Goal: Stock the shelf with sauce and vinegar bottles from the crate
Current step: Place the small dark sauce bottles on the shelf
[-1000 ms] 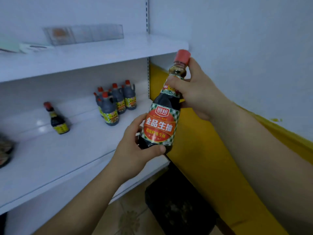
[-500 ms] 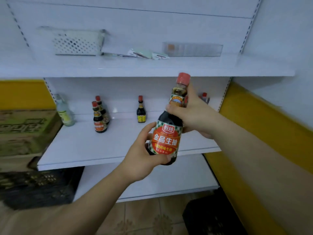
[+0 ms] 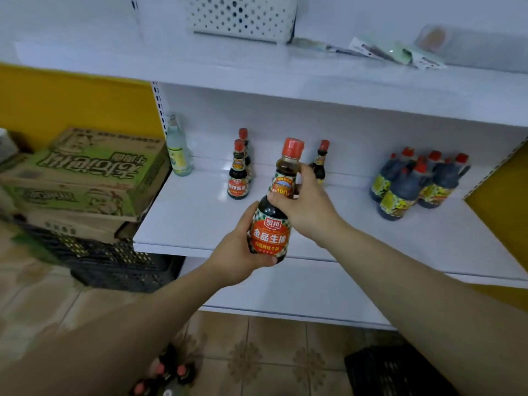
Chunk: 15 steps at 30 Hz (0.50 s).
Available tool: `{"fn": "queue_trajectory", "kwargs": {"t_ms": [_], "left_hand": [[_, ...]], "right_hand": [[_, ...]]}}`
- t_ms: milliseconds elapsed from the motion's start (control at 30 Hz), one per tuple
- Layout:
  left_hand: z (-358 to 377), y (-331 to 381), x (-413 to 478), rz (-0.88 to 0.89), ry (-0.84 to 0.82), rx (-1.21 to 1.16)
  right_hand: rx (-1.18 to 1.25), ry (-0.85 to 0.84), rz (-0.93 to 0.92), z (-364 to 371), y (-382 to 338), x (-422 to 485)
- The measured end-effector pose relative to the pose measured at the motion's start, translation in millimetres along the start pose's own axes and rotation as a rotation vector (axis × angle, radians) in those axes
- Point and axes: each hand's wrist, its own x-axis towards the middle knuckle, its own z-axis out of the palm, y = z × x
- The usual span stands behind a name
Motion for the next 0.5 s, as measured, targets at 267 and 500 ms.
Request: {"fn": "queue_trajectory", "kwargs": {"t_ms": [267,500], "left_hand": [[-12,-101,114,0.055,0.067,0.034],[-19,-178,188,-0.052,0.121,0.355]], "right_hand": [[-0.047,-0.063,-0.017,51,89,119],[-0.067,-0.014,-0.133,78,156,196]]}}
